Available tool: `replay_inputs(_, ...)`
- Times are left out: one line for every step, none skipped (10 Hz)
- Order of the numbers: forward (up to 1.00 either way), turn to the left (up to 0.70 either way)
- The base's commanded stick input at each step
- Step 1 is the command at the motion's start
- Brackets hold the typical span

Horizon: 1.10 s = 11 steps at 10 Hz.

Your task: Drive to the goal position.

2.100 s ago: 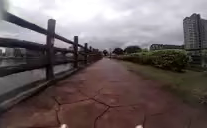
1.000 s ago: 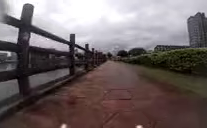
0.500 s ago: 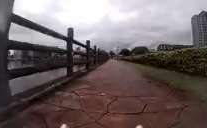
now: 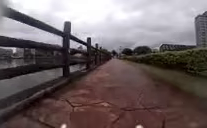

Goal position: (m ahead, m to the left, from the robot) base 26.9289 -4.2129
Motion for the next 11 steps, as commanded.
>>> replay_inputs(0.85, 0.01)
replay_inputs(0.85, 0.01)
replay_inputs(0.85, 0.01)
replay_inputs(0.85, 0.01)
replay_inputs(0.85, -0.01)
replay_inputs(0.85, -0.09)
replay_inputs(0.85, -0.19)
replay_inputs(0.85, -0.30)
replay_inputs(0.85, -0.01)
replay_inputs(0.85, 0.01)
replay_inputs(0.85, 0.01)
